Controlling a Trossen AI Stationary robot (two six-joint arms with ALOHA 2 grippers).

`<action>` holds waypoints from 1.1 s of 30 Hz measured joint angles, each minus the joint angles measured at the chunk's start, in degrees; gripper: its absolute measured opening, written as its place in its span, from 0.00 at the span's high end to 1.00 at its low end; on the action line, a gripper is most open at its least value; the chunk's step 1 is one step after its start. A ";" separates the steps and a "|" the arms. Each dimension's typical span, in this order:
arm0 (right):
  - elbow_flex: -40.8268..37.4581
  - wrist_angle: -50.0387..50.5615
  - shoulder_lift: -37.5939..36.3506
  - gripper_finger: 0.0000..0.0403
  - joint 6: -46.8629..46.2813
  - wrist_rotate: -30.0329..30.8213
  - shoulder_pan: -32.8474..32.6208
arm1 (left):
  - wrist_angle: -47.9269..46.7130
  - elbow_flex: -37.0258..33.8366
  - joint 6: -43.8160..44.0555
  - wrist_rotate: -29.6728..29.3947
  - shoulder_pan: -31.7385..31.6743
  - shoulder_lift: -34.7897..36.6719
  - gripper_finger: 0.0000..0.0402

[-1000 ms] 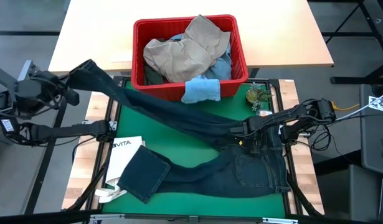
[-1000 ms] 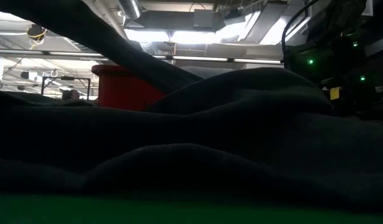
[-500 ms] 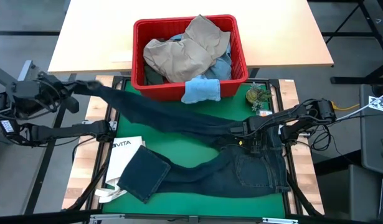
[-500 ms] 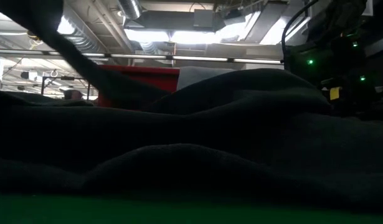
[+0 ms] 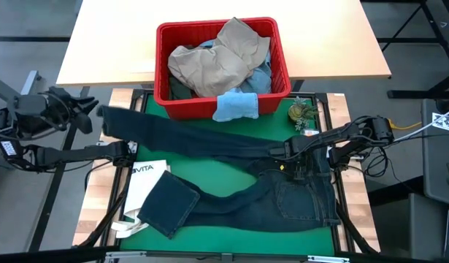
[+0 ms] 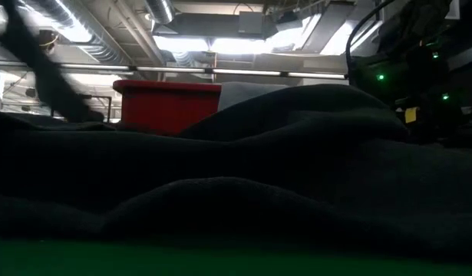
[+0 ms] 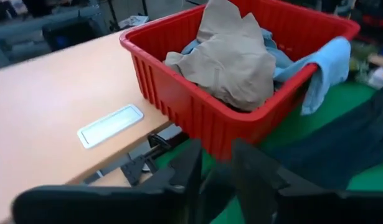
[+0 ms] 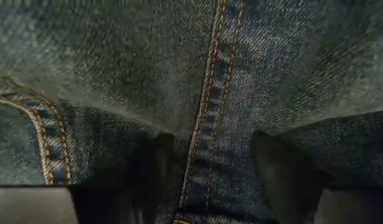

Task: Fold Laundry from Bin
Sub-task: Fold the dark blue pants

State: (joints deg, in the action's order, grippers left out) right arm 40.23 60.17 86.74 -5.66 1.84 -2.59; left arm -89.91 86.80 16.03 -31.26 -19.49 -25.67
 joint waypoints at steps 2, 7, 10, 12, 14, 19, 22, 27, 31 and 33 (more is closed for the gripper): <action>0.73 0.76 0.12 0.39 -0.01 -0.96 0.00 | 0.00 -0.01 1.69 0.10 -0.02 -0.02 0.72; 6.35 5.07 -0.24 0.41 1.93 -2.03 0.00 | -0.02 -0.02 2.08 2.10 0.00 -0.02 0.63; 10.68 6.90 -0.56 0.41 6.17 -1.69 -0.01 | -0.03 -0.02 4.88 2.33 0.00 -0.02 0.61; 13.36 7.88 -0.81 0.41 8.76 -0.33 -0.02 | -0.02 -0.21 7.84 3.76 0.00 -0.02 0.61; 15.79 8.63 -1.26 0.41 10.49 1.86 -0.02 | -0.04 -0.97 9.82 6.66 0.00 -0.02 0.62; 20.44 13.95 -3.53 0.41 12.37 7.67 0.00 | 0.07 -5.04 13.76 11.54 0.00 -0.02 0.65; 21.33 17.80 -5.77 0.41 12.38 9.08 0.48 | 1.22 -9.43 14.39 13.08 0.00 -0.07 0.66; 19.77 15.59 -10.02 0.41 11.97 8.66 3.18 | 8.26 -18.10 13.19 16.47 0.00 -0.07 0.68; 18.79 8.64 -10.80 0.41 13.78 5.23 4.63 | 16.99 -24.43 11.58 22.56 0.00 -0.10 0.69; 18.14 3.42 -10.78 0.41 15.48 3.23 4.51 | 20.53 -27.16 11.62 25.53 0.00 -0.11 0.70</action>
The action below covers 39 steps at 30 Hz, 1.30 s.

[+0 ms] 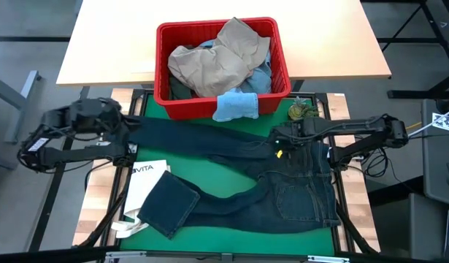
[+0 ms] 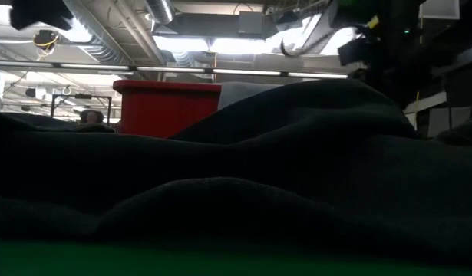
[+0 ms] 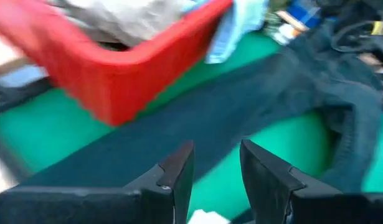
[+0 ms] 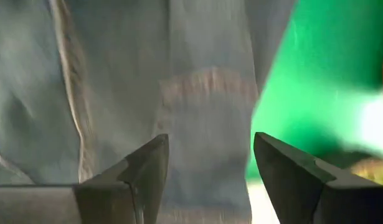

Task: Fold Laundry from Bin
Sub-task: Fold the dark blue pants

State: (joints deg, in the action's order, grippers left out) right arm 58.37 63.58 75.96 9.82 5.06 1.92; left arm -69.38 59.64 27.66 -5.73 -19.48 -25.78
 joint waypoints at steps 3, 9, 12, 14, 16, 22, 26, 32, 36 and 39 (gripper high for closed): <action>-1.47 -8.50 0.08 0.41 2.69 -3.91 -0.07 | 2.48 -4.13 1.16 3.58 0.02 -0.02 0.71; -2.75 -17.08 0.13 0.41 5.48 -8.26 -0.05 | 2.38 -10.46 9.70 -0.47 0.02 -0.04 0.71; -2.76 -17.46 0.13 0.41 5.53 -8.27 -0.05 | 2.33 -11.02 13.78 -8.96 0.02 -0.04 0.72; -2.76 -17.45 0.13 0.41 5.53 -8.27 -0.05 | 2.37 -10.86 14.19 -14.34 0.00 -0.02 0.72; -2.76 -17.45 0.13 0.41 5.53 -8.27 -0.05 | 2.35 -10.13 14.21 -18.34 0.00 -0.04 0.72; -2.76 -17.47 0.13 0.41 5.56 -8.26 -0.01 | 2.28 -9.20 14.29 -20.57 0.00 -0.06 0.72; -2.76 -17.67 0.13 0.41 5.62 -7.24 -0.03 | 1.97 -9.20 16.91 -12.27 0.00 -2.88 0.72; -2.76 -17.63 0.13 0.41 5.60 -7.24 -0.03 | -4.87 -9.20 30.46 0.59 0.04 -9.92 0.72; -2.76 -17.63 0.13 0.41 5.60 -7.24 -0.03 | -8.50 -9.20 40.28 5.14 0.02 -13.65 0.72; -2.76 -17.62 0.13 0.41 5.60 -7.24 -0.05 | -8.08 -9.20 44.22 5.38 0.02 -15.23 0.72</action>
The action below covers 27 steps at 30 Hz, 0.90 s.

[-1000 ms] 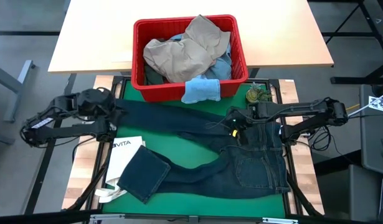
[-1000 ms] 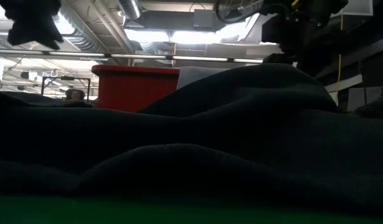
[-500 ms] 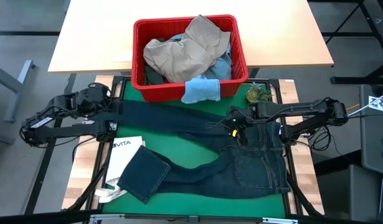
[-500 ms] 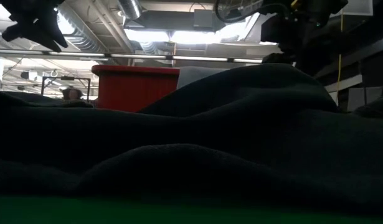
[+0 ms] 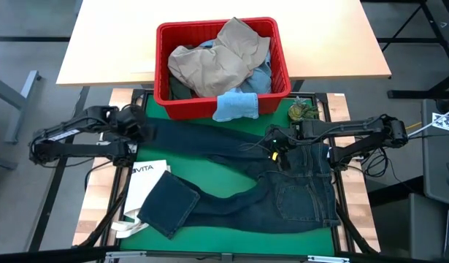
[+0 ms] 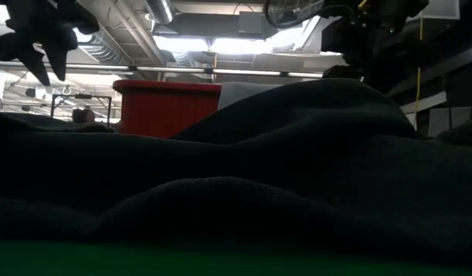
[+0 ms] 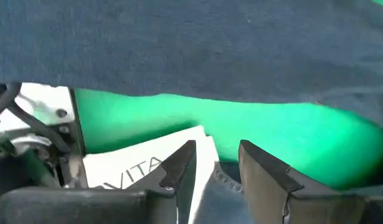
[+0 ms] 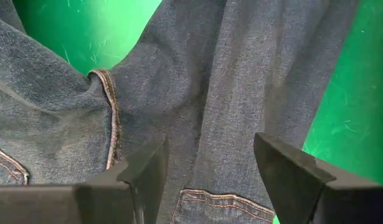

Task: Fold Laundry from Bin
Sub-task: Fold the dark blue pants

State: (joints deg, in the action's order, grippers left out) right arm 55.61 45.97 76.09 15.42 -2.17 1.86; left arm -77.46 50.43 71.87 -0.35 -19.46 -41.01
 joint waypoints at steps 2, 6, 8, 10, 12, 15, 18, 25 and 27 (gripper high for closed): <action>0.00 0.00 0.00 0.41 0.00 0.00 -0.02 | 0.34 0.00 1.56 -0.24 -0.02 -0.98 0.72; 0.00 0.00 0.00 0.41 0.00 0.00 -0.02 | 0.41 0.00 6.39 0.26 0.34 -3.18 0.72; 0.00 0.01 0.00 0.41 -0.02 0.04 -0.02 | 0.88 0.00 10.81 1.12 0.92 -4.26 0.72; 0.00 0.00 0.00 0.41 -0.02 0.38 -0.02 | 1.30 0.00 14.79 1.71 1.75 -5.17 0.72; 0.00 0.01 0.00 0.41 0.06 1.51 -0.02 | 1.28 0.00 18.25 2.00 2.82 -6.08 0.72; 0.00 0.02 0.00 0.41 1.49 4.57 -0.02 | 1.32 -0.04 22.63 1.85 4.58 -7.34 0.72; 0.00 0.10 0.00 0.41 2.83 8.09 -0.02 | 1.83 -1.24 26.06 1.61 6.76 -8.31 0.72; 0.00 0.58 0.00 0.41 4.31 9.71 -0.02 | 7.60 -10.01 33.09 1.39 10.70 -8.92 0.72; 0.00 0.55 0.00 0.41 4.47 9.70 -0.02 | 8.69 -10.50 34.56 0.46 11.05 -9.31 0.72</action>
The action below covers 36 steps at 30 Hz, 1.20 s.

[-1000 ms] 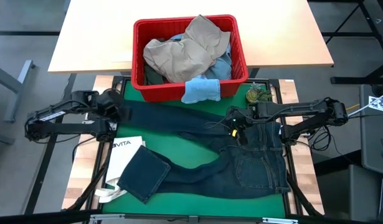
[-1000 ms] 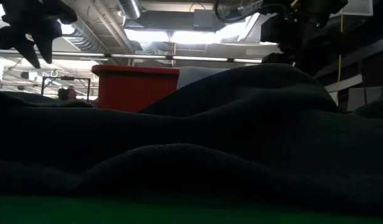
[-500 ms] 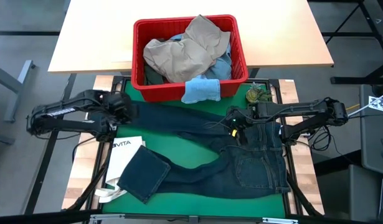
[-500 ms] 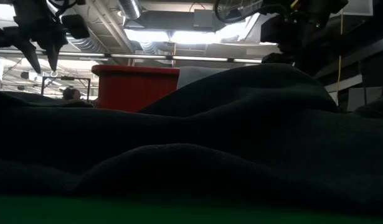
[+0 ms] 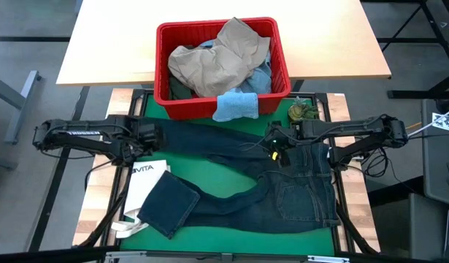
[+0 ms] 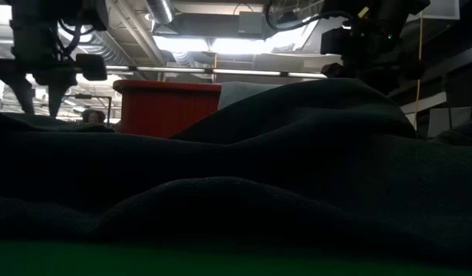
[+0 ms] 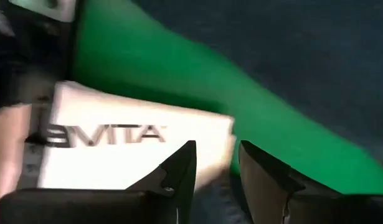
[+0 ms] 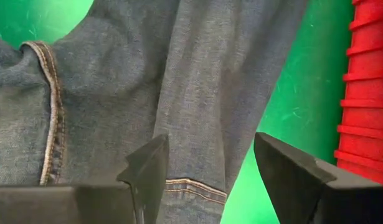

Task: Fold Laundry from Bin
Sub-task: Fold the dark blue pants

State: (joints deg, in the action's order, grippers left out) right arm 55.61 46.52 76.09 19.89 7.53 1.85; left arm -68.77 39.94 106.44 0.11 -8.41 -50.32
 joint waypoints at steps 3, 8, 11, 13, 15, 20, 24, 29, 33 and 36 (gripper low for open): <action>0.00 -0.42 0.00 0.41 0.09 0.42 0.00 | 0.54 0.22 0.57 -3.79 -0.19 -0.39 0.72; 0.00 -1.68 0.00 0.41 1.62 1.01 0.00 | 4.05 -1.05 3.78 -6.55 -0.12 -0.35 0.72; 0.00 -1.68 0.00 0.41 1.65 0.92 0.00 | 10.39 -3.02 4.80 -6.68 0.43 -0.72 0.72; 0.00 -1.65 0.00 0.41 1.65 1.03 0.00 | 13.52 -4.82 5.98 -6.66 0.64 -0.67 0.72; 0.00 -1.71 0.00 0.41 1.65 1.47 0.00 | 16.35 -7.04 7.36 -6.66 0.64 -0.71 0.72; 0.00 -1.86 0.00 0.41 1.65 2.03 0.00 | 20.60 -11.89 11.07 -6.13 0.64 -0.70 0.72; 0.00 -1.92 0.00 0.41 1.65 2.38 0.00 | 22.03 -14.02 11.92 -6.21 0.58 -0.70 0.72; 0.00 -2.05 0.00 0.41 1.65 2.51 0.00 | 22.86 -14.16 9.74 -8.79 0.56 -0.68 0.72; 0.00 -2.24 0.00 0.41 1.65 4.01 0.00 | 23.56 -14.16 9.79 -9.87 0.56 -0.68 0.72; 0.00 -2.28 0.00 0.41 1.65 5.08 0.00 | 25.57 -14.18 9.48 -10.72 0.58 -0.68 0.72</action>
State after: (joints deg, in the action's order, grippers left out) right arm 55.61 44.23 76.09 21.54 12.61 1.85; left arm -43.20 25.76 115.92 -10.61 -7.84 -51.00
